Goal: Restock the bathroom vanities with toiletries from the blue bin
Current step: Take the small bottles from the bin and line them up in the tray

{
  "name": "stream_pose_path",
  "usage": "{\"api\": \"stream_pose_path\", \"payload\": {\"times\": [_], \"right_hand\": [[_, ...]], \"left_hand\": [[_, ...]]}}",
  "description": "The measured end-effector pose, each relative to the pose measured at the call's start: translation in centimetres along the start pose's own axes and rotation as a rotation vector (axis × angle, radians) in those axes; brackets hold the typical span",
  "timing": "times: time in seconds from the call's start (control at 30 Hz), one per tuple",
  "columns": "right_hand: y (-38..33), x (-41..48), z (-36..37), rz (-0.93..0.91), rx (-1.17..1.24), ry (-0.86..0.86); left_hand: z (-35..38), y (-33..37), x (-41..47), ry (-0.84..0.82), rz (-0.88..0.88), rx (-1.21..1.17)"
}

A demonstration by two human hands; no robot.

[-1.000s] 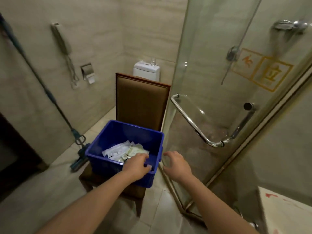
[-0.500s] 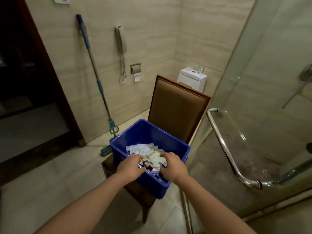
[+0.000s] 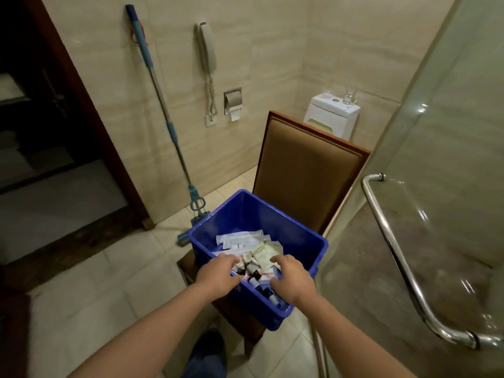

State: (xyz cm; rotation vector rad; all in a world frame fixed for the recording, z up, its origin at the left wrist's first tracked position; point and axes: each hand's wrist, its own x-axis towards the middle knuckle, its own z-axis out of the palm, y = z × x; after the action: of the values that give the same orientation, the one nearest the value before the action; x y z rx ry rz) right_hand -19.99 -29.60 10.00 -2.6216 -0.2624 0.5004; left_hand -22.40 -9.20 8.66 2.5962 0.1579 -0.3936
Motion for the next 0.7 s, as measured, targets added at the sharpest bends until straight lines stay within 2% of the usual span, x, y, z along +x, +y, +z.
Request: {"api": "stream_pose_path", "payload": {"times": [0.23, 0.7], "right_hand": [[0.1, 6.1, 1.2, 0.134, 0.061, -0.044], [-1.0, 13.5, 6.2, 0.586, 0.29, -0.085]], "left_hand": [[-1.0, -2.6, 8.7, -0.149, 0.05, 0.056], [-0.7, -8.1, 22.8, -0.572, 0.165, 0.245]]}}
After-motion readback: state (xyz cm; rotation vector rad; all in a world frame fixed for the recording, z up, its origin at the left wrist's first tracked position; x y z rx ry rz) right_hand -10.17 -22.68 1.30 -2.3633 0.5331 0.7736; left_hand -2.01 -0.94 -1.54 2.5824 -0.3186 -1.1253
